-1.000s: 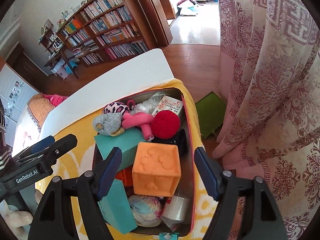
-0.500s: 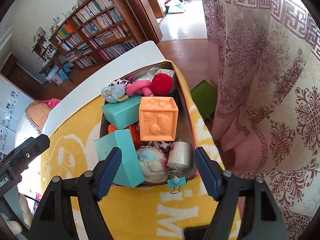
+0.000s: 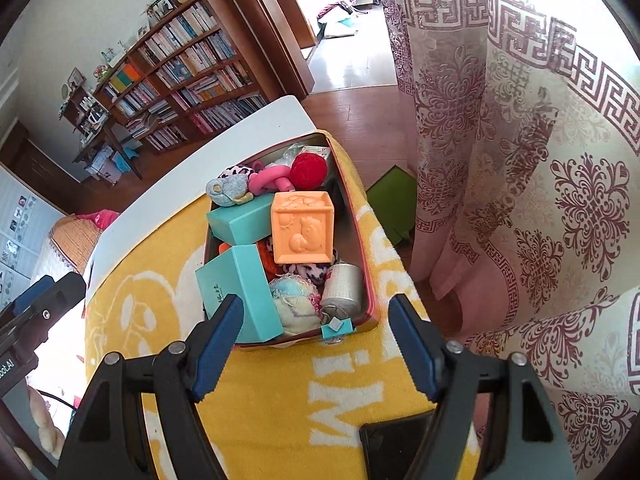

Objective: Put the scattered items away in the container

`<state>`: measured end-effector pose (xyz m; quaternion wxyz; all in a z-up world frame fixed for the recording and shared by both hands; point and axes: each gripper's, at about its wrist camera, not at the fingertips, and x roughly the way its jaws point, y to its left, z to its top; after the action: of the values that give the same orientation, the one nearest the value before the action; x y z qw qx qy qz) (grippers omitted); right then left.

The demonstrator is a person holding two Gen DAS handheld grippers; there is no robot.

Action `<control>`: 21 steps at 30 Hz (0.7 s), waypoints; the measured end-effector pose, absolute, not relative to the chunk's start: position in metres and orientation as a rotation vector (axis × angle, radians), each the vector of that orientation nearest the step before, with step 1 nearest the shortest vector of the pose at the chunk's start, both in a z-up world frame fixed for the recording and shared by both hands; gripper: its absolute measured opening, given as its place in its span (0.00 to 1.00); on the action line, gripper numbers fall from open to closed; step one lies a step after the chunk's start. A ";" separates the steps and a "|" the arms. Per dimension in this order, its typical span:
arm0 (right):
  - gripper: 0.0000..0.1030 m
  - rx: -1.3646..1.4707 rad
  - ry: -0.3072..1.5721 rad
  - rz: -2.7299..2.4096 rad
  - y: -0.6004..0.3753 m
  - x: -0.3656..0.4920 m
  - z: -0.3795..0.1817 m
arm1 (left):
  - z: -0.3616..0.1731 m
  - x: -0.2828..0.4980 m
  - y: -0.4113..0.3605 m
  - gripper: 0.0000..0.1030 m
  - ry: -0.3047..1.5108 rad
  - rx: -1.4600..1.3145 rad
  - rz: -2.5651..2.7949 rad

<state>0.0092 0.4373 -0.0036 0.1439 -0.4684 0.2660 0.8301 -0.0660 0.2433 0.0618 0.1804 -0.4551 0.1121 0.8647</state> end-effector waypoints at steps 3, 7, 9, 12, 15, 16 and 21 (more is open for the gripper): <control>0.76 -1.345 0.765 2.394 0.443 0.016 -0.002 | 0.067 -0.061 0.248 0.96 0.305 -1.290 2.432; 0.76 -1.337 0.768 2.398 0.450 0.021 0.001 | 0.073 -0.056 0.254 0.96 0.266 -1.290 2.427; 0.76 -1.330 0.758 2.403 0.454 0.023 0.003 | 0.077 -0.053 0.257 0.96 0.245 -1.280 2.425; 0.76 -1.310 0.713 2.413 0.458 0.025 0.009 | 0.087 -0.046 0.261 0.96 0.236 -1.243 2.444; 0.76 -1.294 0.660 2.433 0.459 0.024 0.016 | 0.096 -0.040 0.266 0.96 0.228 -1.213 2.454; 0.76 -1.280 0.628 2.440 0.458 0.024 0.019 | 0.098 -0.039 0.267 0.96 0.219 -1.211 2.451; 0.76 -1.258 0.477 2.500 0.442 0.018 0.032 | 0.103 -0.035 0.270 0.96 0.177 -1.231 2.427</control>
<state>0.0183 0.4415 0.0317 0.1508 -0.4381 0.1659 0.8705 -0.0351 0.2695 0.1030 0.2061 -0.4416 0.0635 0.8709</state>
